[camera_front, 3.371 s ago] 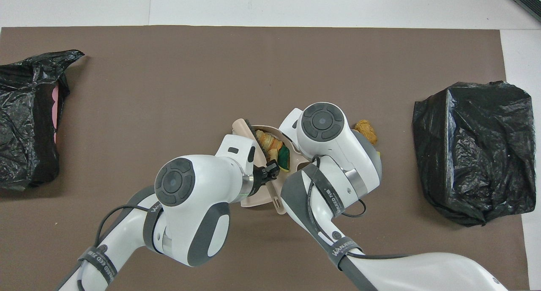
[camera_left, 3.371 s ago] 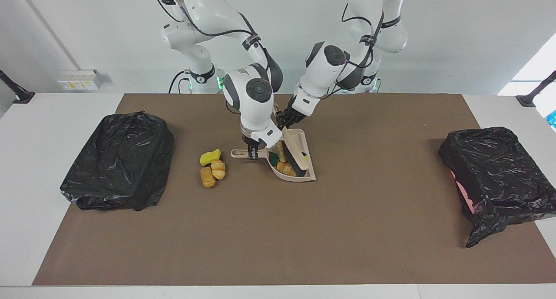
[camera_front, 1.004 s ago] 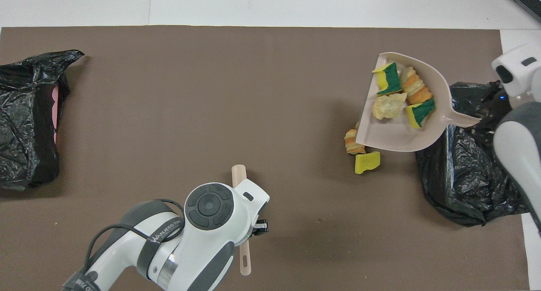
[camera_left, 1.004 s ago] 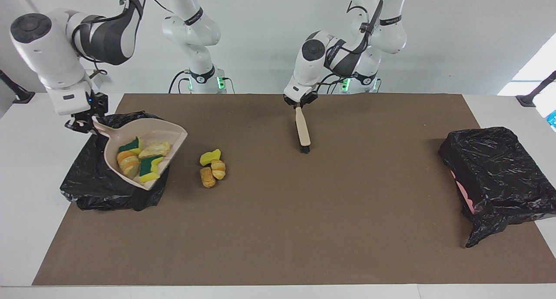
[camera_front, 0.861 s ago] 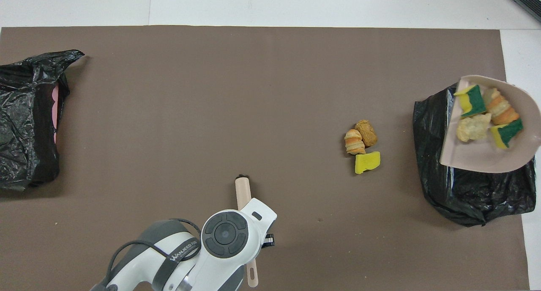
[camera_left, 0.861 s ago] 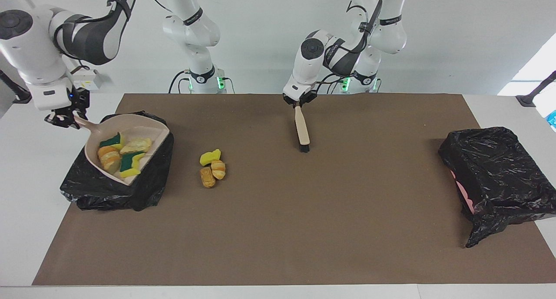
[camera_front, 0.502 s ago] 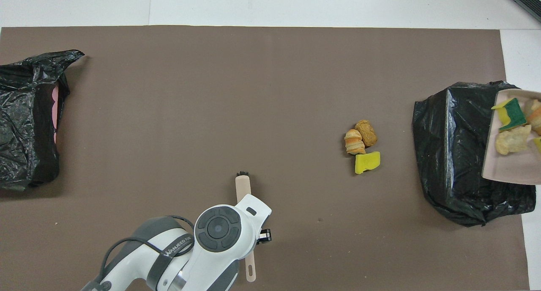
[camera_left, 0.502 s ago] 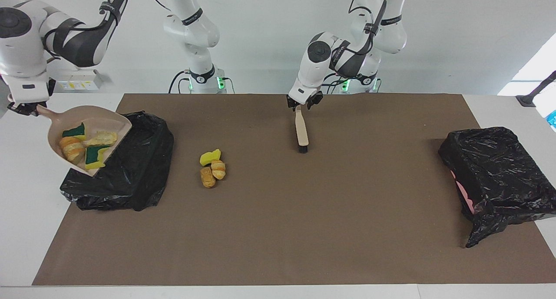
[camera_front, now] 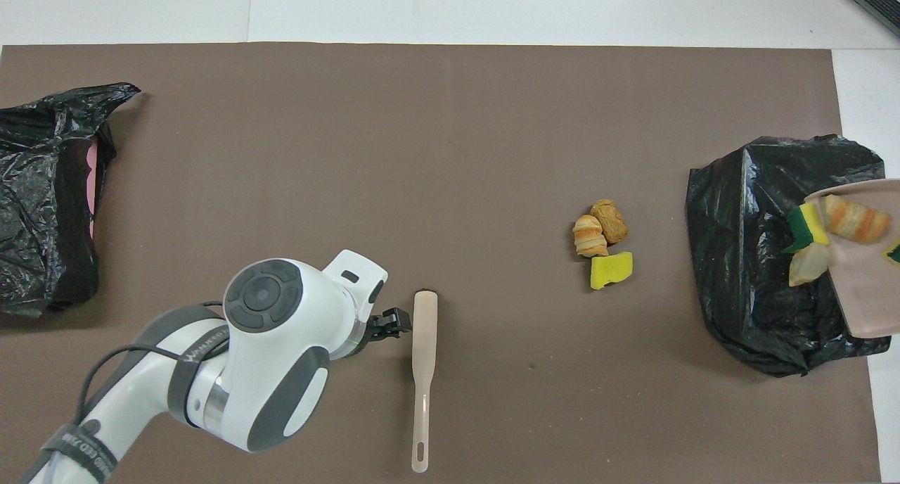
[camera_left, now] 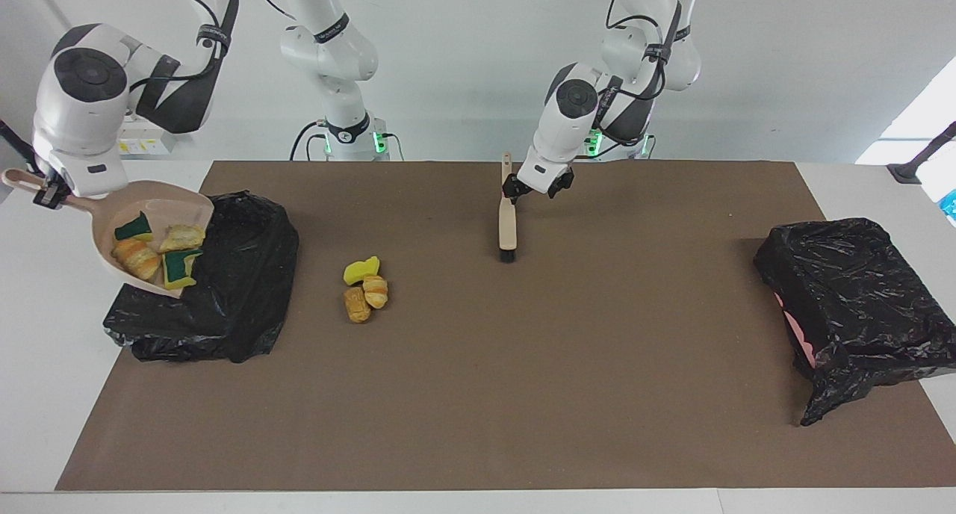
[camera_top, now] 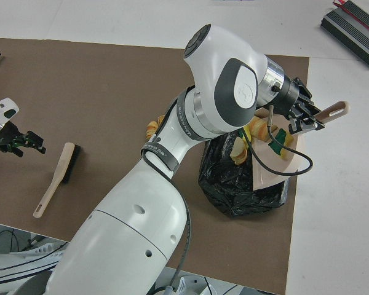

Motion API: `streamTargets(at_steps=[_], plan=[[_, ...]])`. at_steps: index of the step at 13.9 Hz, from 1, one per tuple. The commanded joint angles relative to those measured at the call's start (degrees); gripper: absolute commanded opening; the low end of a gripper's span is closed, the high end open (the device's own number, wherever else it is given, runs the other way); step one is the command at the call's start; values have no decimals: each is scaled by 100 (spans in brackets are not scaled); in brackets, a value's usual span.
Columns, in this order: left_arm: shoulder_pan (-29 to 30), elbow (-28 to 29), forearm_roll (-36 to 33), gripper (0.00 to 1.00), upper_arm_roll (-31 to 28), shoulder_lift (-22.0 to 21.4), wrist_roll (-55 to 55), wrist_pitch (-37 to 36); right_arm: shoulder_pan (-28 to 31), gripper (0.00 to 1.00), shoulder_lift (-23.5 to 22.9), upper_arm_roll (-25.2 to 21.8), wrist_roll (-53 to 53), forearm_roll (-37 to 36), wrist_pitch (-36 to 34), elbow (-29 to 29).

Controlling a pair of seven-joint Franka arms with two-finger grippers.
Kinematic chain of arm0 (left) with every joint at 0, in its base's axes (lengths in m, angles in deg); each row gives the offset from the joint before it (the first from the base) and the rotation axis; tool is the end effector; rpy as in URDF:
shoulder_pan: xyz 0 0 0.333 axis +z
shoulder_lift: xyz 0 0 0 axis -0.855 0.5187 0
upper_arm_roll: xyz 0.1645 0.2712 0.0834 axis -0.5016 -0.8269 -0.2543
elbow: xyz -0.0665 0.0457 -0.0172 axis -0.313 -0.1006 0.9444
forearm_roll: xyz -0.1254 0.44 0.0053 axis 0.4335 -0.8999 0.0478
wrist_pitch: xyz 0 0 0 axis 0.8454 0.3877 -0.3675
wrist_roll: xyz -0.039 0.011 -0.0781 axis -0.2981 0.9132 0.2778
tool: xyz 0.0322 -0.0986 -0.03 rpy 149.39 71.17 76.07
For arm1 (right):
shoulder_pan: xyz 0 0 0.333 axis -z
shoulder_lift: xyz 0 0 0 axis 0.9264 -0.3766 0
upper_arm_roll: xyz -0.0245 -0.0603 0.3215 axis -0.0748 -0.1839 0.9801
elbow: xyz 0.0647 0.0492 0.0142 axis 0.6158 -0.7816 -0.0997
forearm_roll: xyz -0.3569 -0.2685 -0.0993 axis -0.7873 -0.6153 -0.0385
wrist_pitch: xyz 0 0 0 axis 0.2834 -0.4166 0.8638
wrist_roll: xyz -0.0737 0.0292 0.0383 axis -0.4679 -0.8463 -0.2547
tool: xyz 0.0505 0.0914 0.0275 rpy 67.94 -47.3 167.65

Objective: Sweep and dump trash in bin
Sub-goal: 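Tip the dustpan into the bag with the right gripper while the left gripper withdraws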

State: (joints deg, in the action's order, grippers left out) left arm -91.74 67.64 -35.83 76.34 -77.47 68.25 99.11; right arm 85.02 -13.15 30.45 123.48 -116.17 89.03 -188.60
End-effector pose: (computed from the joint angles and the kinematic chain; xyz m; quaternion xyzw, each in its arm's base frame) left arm 0.4754 -0.3084 0.3631 0.9891 0.0984 -0.0924 0.0594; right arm 0.6115 -0.2340 0.5223 0.5663 0.7198 -0.3115 0.2533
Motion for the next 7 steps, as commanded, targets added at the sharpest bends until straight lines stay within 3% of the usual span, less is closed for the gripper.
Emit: streamTargets(at_steps=[1, 4, 7], plan=[[624, -870, -128, 100, 42, 385, -451, -744, -184, 0, 170, 5, 665, -411, 171, -178], [1249, -1680, -146, 100, 42, 659, -768, -1430, -448, 0, 179, 14, 1097, -815, 179, -196], [1803, -2137, -356, 100, 34, 651, -1277, -2001, -633, 0, 205, 5, 1019, -1176, 153, -231]])
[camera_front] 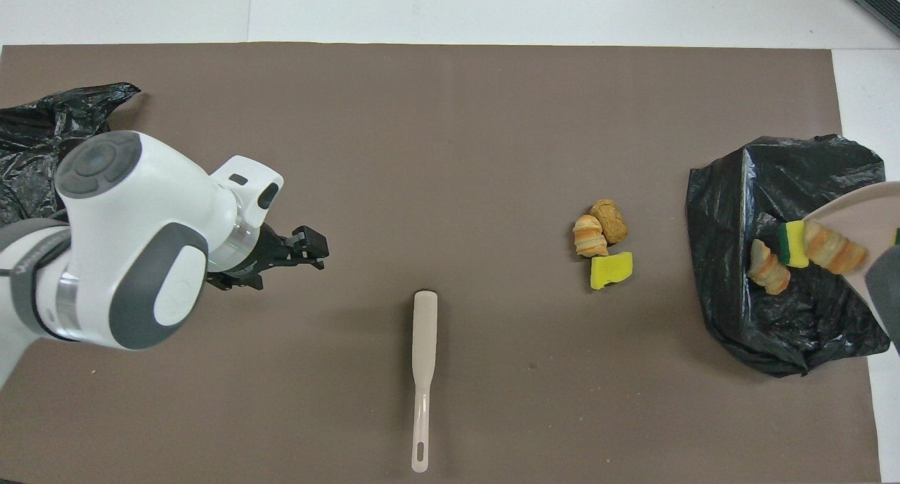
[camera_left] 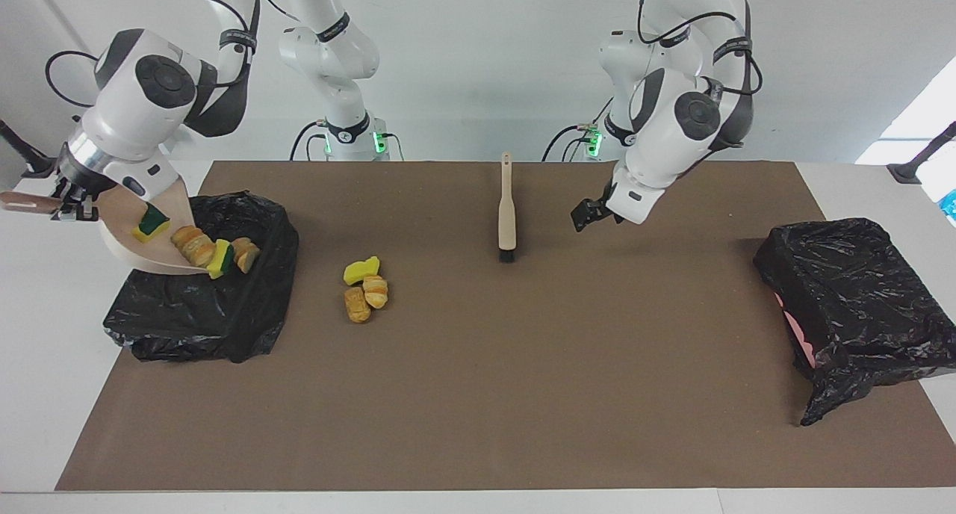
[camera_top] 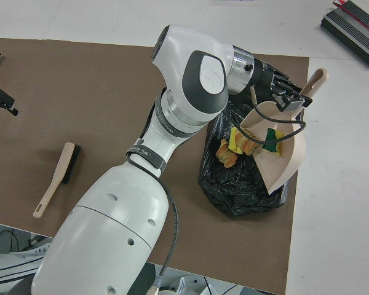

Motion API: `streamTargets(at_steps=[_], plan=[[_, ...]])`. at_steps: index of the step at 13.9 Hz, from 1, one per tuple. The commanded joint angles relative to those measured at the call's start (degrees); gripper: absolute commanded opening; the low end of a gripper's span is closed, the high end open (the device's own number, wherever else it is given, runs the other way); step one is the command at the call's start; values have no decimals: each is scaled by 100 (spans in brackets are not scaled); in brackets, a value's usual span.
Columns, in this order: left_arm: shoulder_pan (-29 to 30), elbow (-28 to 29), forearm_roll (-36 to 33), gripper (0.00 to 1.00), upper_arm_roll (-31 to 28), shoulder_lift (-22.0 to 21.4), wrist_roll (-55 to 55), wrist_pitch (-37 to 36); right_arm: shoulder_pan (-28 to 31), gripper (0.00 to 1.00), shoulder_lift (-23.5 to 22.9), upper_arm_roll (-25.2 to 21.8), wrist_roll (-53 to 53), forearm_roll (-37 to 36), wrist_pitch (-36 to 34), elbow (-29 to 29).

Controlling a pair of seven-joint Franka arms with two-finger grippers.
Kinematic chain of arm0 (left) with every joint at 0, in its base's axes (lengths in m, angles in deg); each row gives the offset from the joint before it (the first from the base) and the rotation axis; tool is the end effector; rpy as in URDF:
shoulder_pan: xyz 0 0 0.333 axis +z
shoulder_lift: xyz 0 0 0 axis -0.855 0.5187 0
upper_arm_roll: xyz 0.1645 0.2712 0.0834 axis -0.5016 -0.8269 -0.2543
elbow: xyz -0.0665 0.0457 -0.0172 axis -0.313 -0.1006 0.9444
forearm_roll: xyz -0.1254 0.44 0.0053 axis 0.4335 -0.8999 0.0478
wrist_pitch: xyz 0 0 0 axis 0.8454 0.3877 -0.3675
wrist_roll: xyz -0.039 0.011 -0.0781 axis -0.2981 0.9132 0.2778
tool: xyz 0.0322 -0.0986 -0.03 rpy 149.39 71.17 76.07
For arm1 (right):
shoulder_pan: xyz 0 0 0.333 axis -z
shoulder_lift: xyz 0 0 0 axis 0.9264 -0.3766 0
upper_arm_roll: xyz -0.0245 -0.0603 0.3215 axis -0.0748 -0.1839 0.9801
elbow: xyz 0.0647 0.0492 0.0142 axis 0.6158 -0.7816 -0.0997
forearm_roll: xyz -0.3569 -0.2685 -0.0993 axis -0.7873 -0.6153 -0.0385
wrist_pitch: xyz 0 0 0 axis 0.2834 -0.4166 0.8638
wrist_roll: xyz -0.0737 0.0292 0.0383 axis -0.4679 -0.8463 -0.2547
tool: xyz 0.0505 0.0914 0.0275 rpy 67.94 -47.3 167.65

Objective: Sweep and dump trash in bin
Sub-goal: 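Tip the dustpan into the bag with the right gripper while the left gripper withdraws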

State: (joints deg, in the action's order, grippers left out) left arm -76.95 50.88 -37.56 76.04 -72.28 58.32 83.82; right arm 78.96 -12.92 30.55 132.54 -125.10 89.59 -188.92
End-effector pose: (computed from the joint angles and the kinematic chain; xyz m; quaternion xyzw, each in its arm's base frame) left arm 0.5865 -0.1937 0.4386 0.9859 0.1132 -0.1061 0.0630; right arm 0.6339 -0.1716 0.5296 0.4212 0.7791 -0.3721 0.2779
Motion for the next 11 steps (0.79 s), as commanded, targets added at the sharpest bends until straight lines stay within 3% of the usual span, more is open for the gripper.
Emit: streamTargets(at_steps=[1, 7, 9, 11], plan=[[499, -610, -210, 100, 64, 132, -486, -649, -27, 0, 191, -5, -105, -441, 71, -199], [1256, -1217, -676, 100, 38, 9, -2075, -1378, -1, 0, 612, -14, -1476, -767, -192, -910], [1432, -1411, -676, 100, 38, 9, -2534, -1520, -123, 0, 613, 3, -2624, -1038, -770, -955], [1503, -1665, -859, 100, 55, 26, -2580, -1686, -212, 0, 613, 4, -2639, -1145, -896, -946]])
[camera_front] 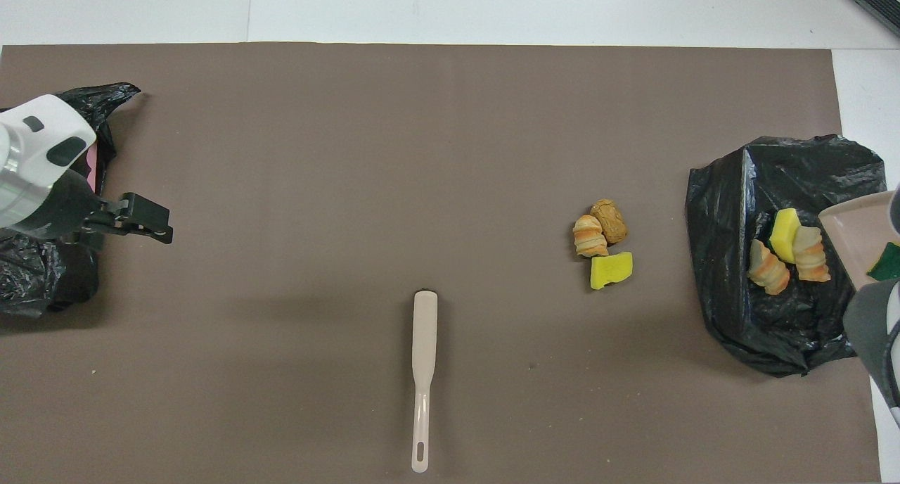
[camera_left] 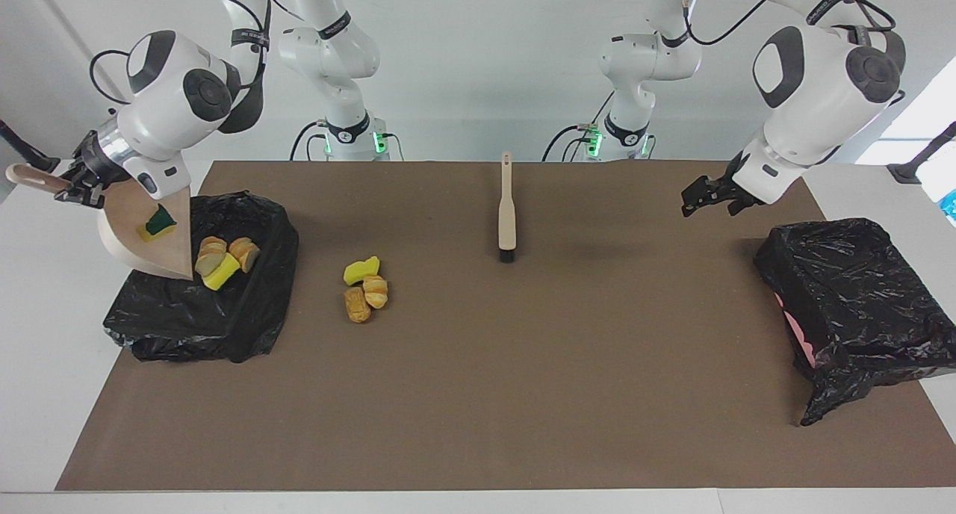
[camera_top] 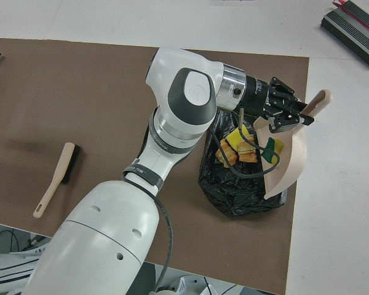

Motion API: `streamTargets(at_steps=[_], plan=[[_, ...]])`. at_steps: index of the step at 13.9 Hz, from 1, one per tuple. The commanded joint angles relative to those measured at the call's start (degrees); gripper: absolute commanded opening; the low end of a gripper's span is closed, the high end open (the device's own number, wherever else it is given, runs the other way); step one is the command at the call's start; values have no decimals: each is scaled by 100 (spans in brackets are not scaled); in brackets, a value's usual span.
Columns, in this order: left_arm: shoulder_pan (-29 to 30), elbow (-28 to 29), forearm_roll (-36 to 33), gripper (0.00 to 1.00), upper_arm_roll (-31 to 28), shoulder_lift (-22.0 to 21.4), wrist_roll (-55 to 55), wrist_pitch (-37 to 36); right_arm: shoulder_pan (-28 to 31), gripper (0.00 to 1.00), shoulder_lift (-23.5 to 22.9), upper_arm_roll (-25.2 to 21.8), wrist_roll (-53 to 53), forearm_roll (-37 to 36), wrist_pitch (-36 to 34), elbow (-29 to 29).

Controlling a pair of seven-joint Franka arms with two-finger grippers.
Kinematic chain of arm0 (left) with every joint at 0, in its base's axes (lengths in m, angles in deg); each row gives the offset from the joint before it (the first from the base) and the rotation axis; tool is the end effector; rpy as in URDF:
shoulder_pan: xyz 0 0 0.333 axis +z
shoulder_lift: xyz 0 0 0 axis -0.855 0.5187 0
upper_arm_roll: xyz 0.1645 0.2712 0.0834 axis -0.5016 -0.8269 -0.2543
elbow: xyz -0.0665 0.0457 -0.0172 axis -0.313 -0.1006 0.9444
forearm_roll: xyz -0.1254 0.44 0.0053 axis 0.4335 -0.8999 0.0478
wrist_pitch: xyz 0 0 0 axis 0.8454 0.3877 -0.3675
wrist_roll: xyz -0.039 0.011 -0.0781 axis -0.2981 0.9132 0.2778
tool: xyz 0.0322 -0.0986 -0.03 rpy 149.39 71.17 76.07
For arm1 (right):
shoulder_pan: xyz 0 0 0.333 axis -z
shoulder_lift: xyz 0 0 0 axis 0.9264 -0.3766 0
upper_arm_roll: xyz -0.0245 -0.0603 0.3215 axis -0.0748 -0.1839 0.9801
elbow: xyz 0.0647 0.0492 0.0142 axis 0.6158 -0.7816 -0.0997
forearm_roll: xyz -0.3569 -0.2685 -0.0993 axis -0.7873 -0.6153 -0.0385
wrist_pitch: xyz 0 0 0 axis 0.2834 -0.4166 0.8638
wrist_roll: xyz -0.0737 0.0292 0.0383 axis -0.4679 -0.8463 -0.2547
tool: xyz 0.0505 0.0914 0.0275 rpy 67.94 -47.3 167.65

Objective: Sweep and dump trash in bin
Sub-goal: 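Tip the dustpan into the bag with the right gripper while the left gripper withdraws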

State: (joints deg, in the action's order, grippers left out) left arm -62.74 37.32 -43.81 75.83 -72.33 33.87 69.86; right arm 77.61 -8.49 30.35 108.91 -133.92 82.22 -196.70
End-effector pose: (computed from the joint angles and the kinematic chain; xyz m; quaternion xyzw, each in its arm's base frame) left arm 0.6256 -0.0355 0.5450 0.9957 -0.0022 -0.0808 0.0453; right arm 0.5936 -0.1703 0.5083 0.5305 0.6622 -0.4077 0.3374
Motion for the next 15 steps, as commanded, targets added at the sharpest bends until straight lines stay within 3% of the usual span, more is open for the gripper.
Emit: streamTargets(at_steps=[1, 5, 11, 13, 15], plan=[[39, -511, -435, 100, 76, 48, -144, -422, -86, 0, 178, 23, -223, -264, -272, -168], [82, -618, -507, 100, 76, -30, -294, -266, -735, 0, 204, 32, -249, -754, -633, -150], [74, -574, -551, 100, 76, -57, -363, -54, -868, 0, 169, 40, -688, -897, -1071, -160], [73, -583, -665, 100, 85, -144, -644, -54, -939, 0, 353, 76, -636, -452, -1327, 234], [82, -583, -639, 100, 85, -224, -742, -54, -930, 0, 634, 50, -495, 610, -1406, 665]])
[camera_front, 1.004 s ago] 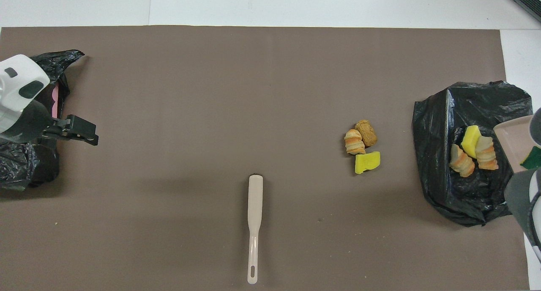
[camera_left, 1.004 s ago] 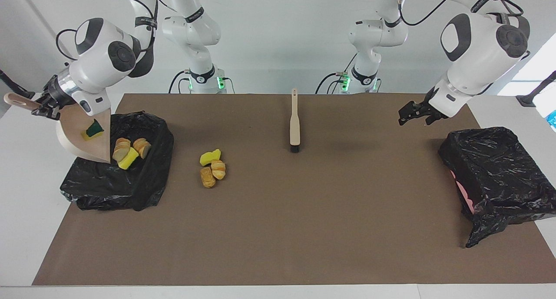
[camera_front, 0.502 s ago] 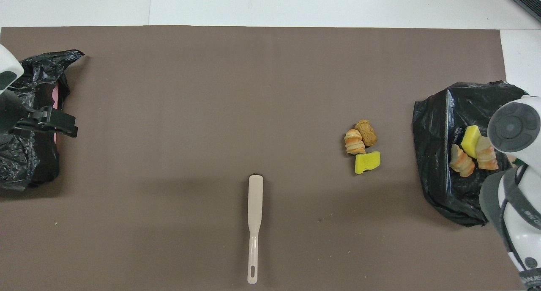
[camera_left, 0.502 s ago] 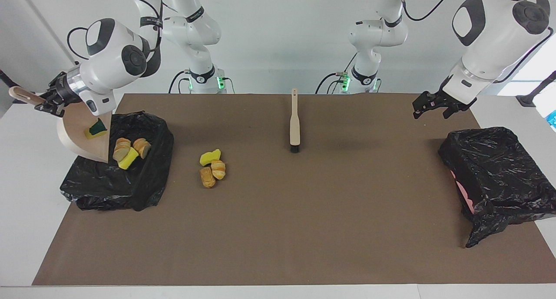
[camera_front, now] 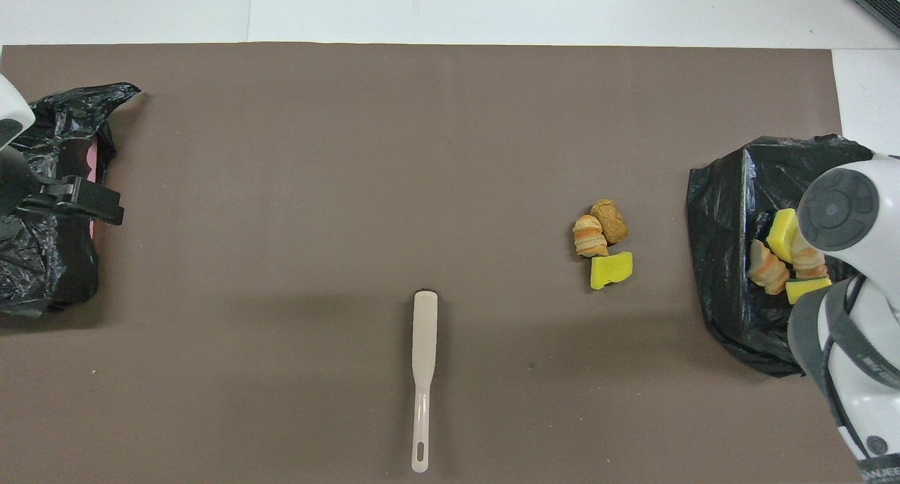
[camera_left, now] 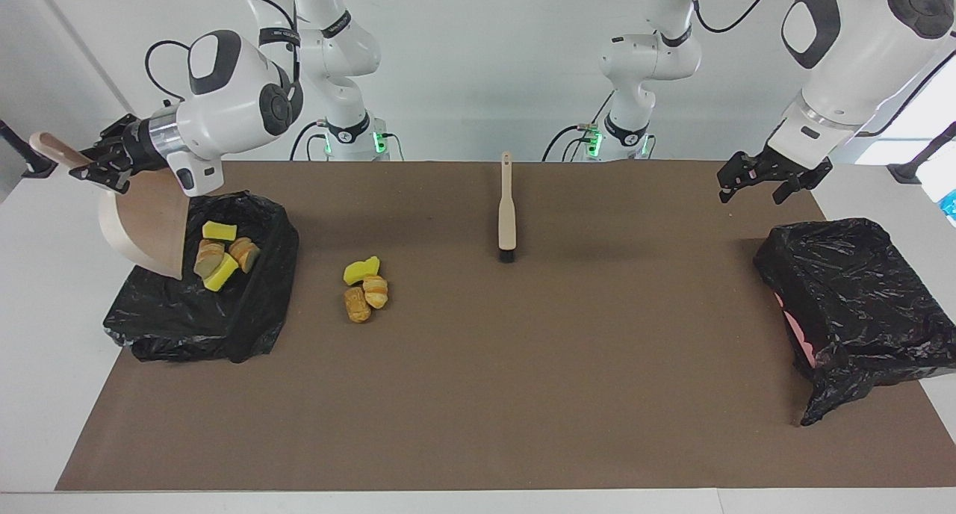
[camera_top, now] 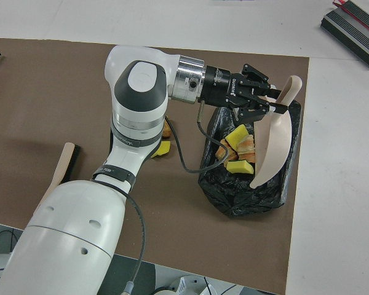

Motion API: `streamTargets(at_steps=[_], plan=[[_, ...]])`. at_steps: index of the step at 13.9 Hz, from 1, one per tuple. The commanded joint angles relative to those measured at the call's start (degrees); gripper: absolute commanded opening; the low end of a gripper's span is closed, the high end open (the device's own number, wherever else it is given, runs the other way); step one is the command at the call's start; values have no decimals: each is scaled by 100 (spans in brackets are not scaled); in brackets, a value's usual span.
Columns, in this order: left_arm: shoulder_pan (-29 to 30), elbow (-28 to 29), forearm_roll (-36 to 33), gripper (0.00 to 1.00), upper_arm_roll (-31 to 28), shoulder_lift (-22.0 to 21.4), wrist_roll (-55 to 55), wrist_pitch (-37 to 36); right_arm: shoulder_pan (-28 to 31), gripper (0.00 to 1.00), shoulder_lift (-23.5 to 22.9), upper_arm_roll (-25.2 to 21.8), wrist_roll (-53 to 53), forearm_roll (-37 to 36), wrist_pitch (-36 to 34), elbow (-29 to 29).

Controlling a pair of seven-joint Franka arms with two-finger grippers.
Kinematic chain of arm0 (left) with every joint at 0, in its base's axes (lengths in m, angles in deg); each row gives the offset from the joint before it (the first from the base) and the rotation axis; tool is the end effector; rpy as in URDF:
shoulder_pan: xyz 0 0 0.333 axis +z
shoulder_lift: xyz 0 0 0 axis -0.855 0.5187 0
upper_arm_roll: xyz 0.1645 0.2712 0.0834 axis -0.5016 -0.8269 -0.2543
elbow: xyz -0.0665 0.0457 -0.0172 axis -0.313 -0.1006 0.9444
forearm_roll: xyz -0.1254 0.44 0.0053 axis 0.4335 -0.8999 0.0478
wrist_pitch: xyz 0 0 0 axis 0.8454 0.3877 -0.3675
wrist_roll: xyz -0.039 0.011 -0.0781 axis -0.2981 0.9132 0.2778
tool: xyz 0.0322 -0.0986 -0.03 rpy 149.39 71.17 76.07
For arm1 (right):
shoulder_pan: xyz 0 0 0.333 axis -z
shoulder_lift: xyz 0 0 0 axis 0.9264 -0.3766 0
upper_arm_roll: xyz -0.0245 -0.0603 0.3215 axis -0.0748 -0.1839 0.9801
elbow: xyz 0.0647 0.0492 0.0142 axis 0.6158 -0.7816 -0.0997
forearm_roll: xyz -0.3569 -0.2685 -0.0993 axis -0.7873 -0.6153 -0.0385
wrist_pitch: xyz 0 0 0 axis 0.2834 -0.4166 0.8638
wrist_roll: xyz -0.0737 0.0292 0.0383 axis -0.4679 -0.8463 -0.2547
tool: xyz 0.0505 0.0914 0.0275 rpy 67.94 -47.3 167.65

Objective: Sweep and dump trash in bin
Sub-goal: 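Bring the empty dustpan with the right gripper back beside the brush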

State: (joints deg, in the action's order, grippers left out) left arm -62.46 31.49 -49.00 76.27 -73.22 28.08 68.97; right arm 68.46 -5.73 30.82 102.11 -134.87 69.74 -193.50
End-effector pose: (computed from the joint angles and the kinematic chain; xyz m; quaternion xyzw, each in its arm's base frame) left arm 0.6285 -0.0275 0.6072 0.9979 -0.0581 -0.0286 0.0037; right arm 0.5908 -0.0910 0.5671 0.5631 0.6041 -0.4109 0.3861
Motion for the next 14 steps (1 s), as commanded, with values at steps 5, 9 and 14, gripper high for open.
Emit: streamTargets(at_steps=[5, 9, 14], plan=[[-7, 8, -85, 100, 33, -135, -101, 79, -41, 0, 359, 441, -2243, 2797, -1264, 1058], [62, 8, -85, 100, 33, -135, -92, 79, -50, 0, 368, 881, -4488, 4319, -1345, 1164], [80, 26, -94, 100, 24, -170, -92, 26, -601, 0, -157, 1128, -7999, 5429, -1275, 1181]])
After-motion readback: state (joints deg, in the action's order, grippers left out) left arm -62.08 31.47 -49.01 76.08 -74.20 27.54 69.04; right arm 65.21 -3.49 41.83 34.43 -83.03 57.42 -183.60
